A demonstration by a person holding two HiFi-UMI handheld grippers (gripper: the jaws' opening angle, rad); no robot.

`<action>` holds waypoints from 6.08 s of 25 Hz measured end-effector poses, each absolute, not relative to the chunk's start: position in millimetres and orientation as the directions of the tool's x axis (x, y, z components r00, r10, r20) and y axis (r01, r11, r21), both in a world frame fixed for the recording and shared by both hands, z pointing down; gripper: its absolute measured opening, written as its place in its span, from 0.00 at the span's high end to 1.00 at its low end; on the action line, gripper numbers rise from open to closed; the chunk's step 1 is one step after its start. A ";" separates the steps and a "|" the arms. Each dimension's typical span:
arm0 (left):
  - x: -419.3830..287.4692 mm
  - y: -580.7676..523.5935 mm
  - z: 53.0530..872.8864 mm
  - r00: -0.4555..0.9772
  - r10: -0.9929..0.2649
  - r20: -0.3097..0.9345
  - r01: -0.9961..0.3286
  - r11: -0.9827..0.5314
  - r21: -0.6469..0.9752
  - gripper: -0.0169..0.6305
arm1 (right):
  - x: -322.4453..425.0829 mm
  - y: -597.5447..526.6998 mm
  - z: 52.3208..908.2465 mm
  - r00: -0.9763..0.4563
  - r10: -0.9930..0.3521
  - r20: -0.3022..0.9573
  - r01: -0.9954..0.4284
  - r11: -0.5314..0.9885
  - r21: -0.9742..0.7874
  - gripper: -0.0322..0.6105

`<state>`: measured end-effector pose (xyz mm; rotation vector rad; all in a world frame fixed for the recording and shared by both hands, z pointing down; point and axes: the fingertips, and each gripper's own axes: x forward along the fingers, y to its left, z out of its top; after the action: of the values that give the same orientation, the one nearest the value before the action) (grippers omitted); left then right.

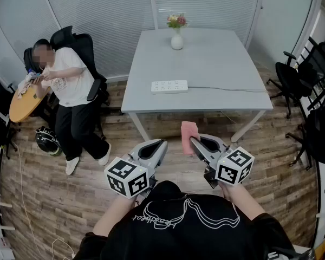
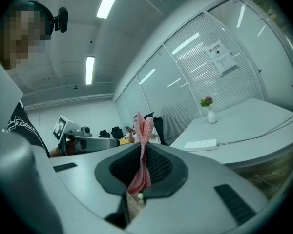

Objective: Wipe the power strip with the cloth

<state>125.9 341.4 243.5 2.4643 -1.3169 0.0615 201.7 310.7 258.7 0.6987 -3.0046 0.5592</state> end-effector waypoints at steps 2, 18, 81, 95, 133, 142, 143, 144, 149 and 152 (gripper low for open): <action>123.8 339.7 243.7 0.567 -0.800 0.197 -0.815 -0.509 0.278 0.95 | 200.3 309.5 258.1 -0.901 -0.426 0.085 -0.429 0.838 -0.337 0.90; 122.1 333.8 256.8 0.590 -0.784 0.195 -0.798 -0.527 0.292 0.95 | 210.1 285.5 280.0 -0.840 -0.514 0.173 -0.535 0.731 -0.424 0.90; -133.7 -93.5 452.3 0.584 -0.642 0.498 -0.793 -0.318 0.520 0.95 | -74.0 -127.8 494.1 -0.727 -0.310 0.613 -0.657 0.572 -0.491 0.89; -131.5 -93.4 462.6 0.589 -0.623 0.515 -0.791 -0.312 0.527 0.95 | -72.1 -128.4 504.7 -0.648 -0.324 0.690 -0.707 0.593 -0.386 0.89; -111.8 -123.1 453.1 0.631 -0.581 0.515 -0.772 -0.398 0.496 0.95 | 50.0 -150.5 506.0 -0.491 -0.469 0.734 -0.844 0.464 -0.268 0.89; -107.5 -119.7 453.1 0.637 -0.573 0.515 -0.767 -0.409 0.494 0.95 | 94.5 -153.3 504.2 -0.409 -0.518 0.751 -0.892 0.402 -0.209 0.89; -106.9 -119.2 453.5 0.638 -0.571 0.516 -0.766 -0.409 0.495 0.95 | 98.7 -153.8 504.2 -0.400 -0.522 0.753 -0.896 0.395 -0.202 0.89; -106.2 -119.0 453.8 0.640 -0.569 0.516 -0.765 -0.410 0.497 0.95 | 102.7 -154.4 504.3 -0.391 -0.526 0.755 -0.900 0.389 -0.195 0.89; -101.7 -117.7 454.9 0.648 -0.562 0.514 -0.759 -0.415 0.503 0.95 | 122.6 -157.8 503.5 -0.329 -0.546 0.770 -0.917 0.381 -0.121 0.89; -102.4 -116.5 455.9 0.647 -0.563 0.513 -0.759 -0.412 0.504 0.95 | 125.6 -158.2 504.4 -0.320 -0.551 0.771 -0.920 0.376 -0.113 0.89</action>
<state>-102.4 -116.5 455.9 2.1315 -1.0232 0.3411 125.6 -158.2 504.4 1.2634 -1.9958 0.7363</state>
